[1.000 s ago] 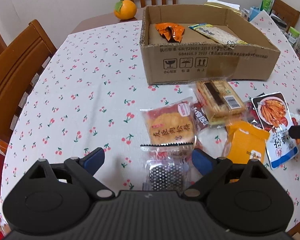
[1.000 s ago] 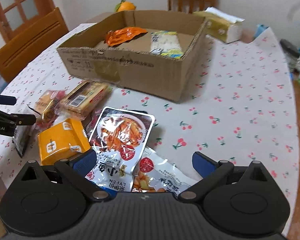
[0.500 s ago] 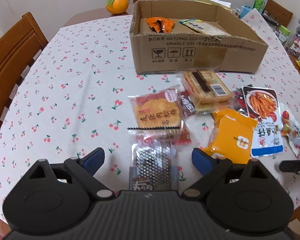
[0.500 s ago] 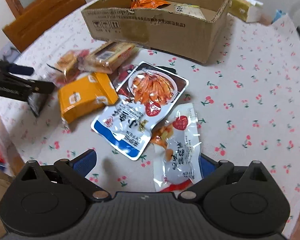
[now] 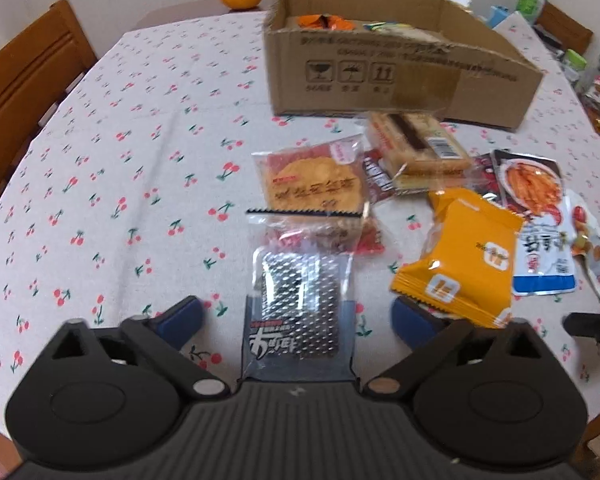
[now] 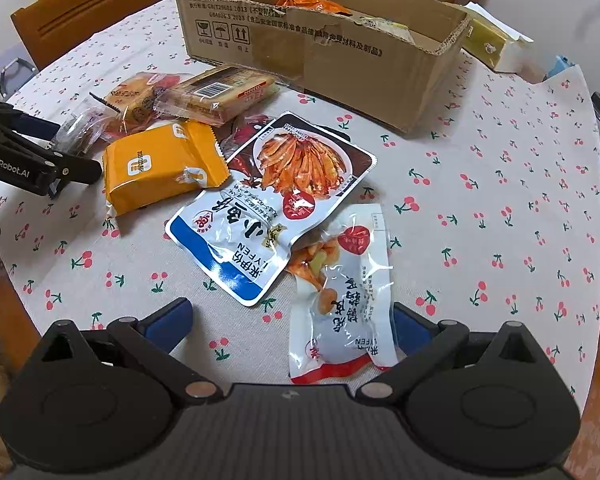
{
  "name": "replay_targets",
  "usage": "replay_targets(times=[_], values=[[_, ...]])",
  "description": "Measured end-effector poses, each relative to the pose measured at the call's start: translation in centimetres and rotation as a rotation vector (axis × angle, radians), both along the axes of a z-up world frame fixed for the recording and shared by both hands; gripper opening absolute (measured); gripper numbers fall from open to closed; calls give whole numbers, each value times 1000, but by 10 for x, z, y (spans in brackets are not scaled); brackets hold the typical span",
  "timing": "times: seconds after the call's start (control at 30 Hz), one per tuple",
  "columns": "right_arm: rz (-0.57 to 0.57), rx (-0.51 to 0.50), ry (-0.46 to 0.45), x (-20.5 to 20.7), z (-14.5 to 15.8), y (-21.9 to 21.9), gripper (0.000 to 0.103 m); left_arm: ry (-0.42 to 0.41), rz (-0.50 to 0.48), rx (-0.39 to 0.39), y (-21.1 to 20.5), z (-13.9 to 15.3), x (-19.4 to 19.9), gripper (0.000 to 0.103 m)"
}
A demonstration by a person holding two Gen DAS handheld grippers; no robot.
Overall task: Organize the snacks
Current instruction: 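Move both tools back to the snacks, left toward silver bag, right toward white pouch, then close left gripper on silver-patterned bag while right gripper closes on white snack pouch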
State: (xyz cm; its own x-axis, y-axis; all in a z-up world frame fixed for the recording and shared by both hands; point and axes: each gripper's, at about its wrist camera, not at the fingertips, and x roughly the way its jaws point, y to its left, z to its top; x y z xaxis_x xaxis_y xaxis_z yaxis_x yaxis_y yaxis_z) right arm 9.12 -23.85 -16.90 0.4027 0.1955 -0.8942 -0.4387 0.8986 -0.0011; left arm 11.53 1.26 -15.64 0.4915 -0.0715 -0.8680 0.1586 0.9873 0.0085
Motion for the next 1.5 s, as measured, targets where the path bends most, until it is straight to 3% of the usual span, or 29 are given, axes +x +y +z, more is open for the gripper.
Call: replay_targets(times=[0.4,0.57,0.7,0.97,1.03,1.17,1.5], values=[[-55,-42,-42,1,4,-24,103,-30,-8,-1,2,-1,-7,103],[-13,-110,-98,0,7,-16,102,-43,-34,49,-5,4,-8,98],[-14,-96,-100,5,9,-12,93,-54,-52,41,-8,7,-10,84],[-49,-58,-93,10,12,-9,68,-69,-67,53,-11,9,-11,74],[-58,-40,-81,11,13,-8,57,-71,-68,58,-11,9,-11,71],[-100,-57,-79,11,13,-8,56,-76,-77,48,-11,10,-10,55],[-142,-73,-72,9,14,-7,62,-76,-95,78,-15,11,-11,53]])
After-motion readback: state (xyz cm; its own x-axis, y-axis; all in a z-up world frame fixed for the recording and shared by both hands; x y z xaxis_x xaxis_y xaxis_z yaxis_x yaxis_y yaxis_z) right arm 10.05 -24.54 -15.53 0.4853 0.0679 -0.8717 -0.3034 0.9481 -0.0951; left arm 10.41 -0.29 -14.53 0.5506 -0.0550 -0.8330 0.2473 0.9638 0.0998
